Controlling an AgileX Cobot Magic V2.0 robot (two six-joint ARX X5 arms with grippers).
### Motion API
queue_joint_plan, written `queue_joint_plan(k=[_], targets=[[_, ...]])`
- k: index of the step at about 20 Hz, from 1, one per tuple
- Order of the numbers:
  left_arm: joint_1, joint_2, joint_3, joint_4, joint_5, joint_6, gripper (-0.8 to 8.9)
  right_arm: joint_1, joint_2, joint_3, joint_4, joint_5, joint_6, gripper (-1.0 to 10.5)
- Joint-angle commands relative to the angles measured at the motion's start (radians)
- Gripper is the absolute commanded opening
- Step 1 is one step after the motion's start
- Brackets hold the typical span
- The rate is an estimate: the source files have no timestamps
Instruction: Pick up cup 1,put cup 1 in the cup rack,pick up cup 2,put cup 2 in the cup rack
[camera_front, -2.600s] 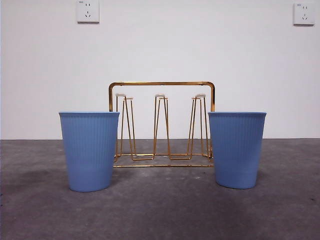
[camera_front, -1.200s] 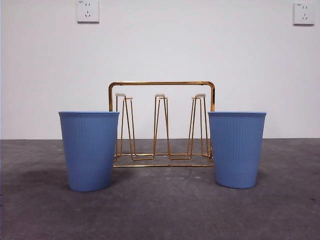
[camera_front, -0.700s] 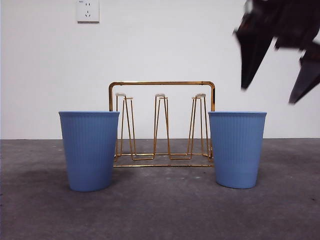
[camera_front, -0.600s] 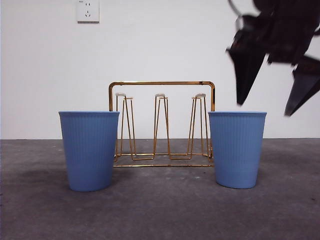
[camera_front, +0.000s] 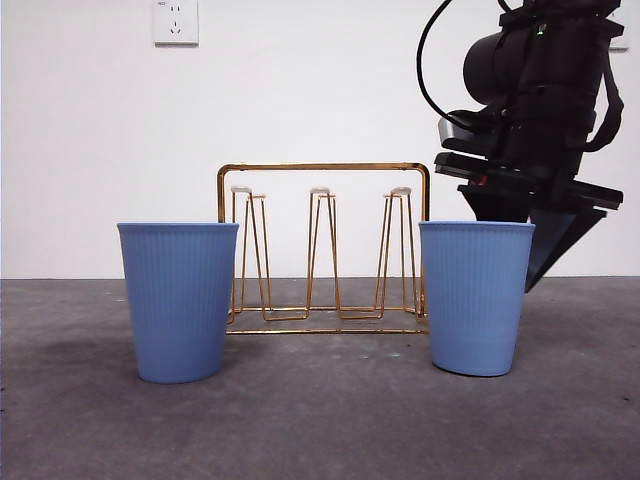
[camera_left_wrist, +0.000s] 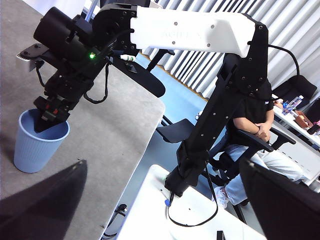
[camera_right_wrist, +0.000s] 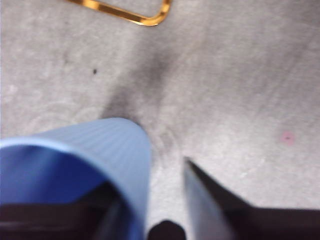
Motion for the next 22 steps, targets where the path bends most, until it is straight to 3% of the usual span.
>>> queue_joint_plan(k=[1,6,11,16,22], targets=[[-0.002,0.002,0.001,0.018,0.004,-0.014,7.67,0.002,0.014,0.003,0.012,-0.006,0.008,-0.1],[-0.029,0.008,0.001,0.194,0.004,-0.151,7.67,0.001,-0.037,0.003,-0.018,-0.042,-0.026,-0.1],[-0.082,0.027,0.001,0.531,-0.013,-0.344,7.67,-0.001,-0.332,0.003,0.017,-0.148,-0.015,-0.1],[-0.181,0.109,0.001,0.966,-0.145,-0.561,7.67,0.000,-0.720,0.003,0.217,-0.247,0.089,-0.1],[-0.358,0.284,0.001,1.397,-0.269,-0.724,7.67,0.000,-0.989,0.003,0.464,-0.253,0.142,-0.1]])
